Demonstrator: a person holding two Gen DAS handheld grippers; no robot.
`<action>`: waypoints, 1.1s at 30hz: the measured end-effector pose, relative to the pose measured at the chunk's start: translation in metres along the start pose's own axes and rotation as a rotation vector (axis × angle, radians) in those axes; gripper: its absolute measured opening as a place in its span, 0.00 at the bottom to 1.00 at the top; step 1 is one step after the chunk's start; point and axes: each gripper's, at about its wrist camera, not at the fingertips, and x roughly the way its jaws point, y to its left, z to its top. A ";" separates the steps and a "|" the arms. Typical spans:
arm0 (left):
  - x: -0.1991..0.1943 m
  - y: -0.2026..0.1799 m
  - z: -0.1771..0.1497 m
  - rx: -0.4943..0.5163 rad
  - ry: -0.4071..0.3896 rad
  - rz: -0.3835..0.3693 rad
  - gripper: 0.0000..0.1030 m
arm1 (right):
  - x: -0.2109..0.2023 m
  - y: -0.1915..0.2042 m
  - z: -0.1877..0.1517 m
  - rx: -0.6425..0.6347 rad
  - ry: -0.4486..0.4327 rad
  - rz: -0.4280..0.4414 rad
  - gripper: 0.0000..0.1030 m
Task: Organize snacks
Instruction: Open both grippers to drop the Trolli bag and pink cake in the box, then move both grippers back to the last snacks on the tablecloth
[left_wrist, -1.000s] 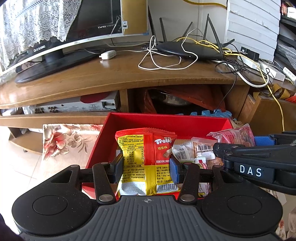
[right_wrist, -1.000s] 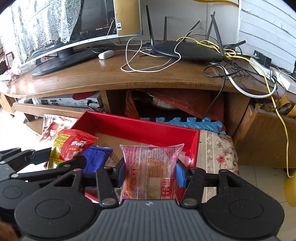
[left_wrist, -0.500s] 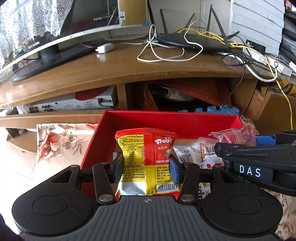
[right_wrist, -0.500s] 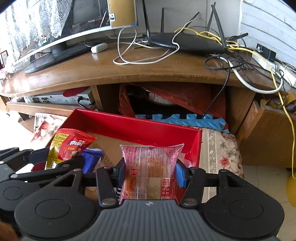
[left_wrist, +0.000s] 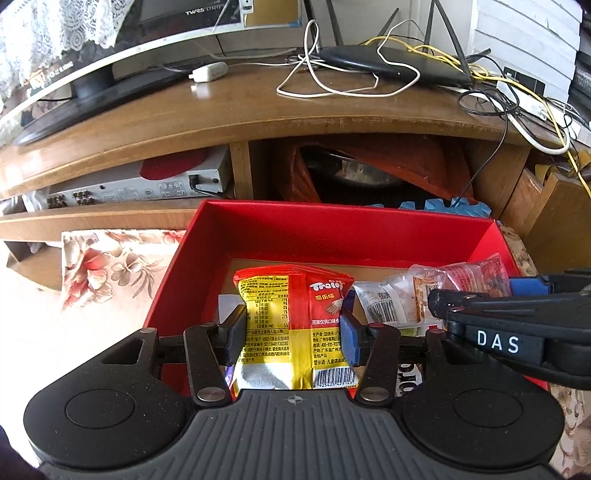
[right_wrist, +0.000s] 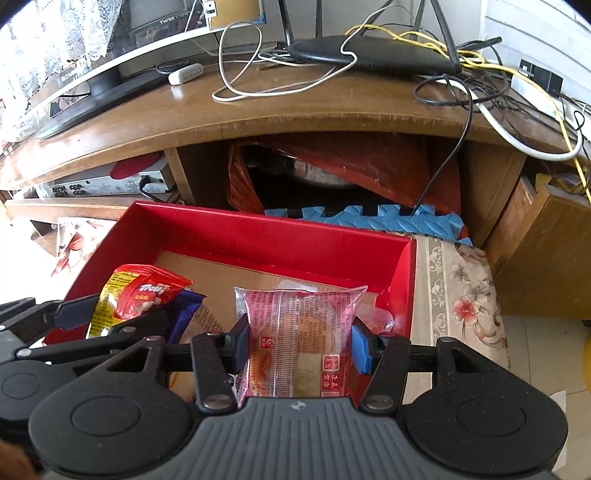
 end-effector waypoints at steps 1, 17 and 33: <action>0.000 0.001 0.000 -0.003 0.001 -0.001 0.58 | 0.000 -0.001 0.000 0.001 -0.001 -0.002 0.50; -0.025 0.007 0.003 -0.025 -0.035 -0.039 0.78 | -0.022 -0.007 -0.002 0.017 -0.031 -0.001 0.55; -0.076 0.020 -0.049 -0.041 0.000 -0.074 0.81 | -0.079 0.007 -0.062 0.027 0.021 0.027 0.55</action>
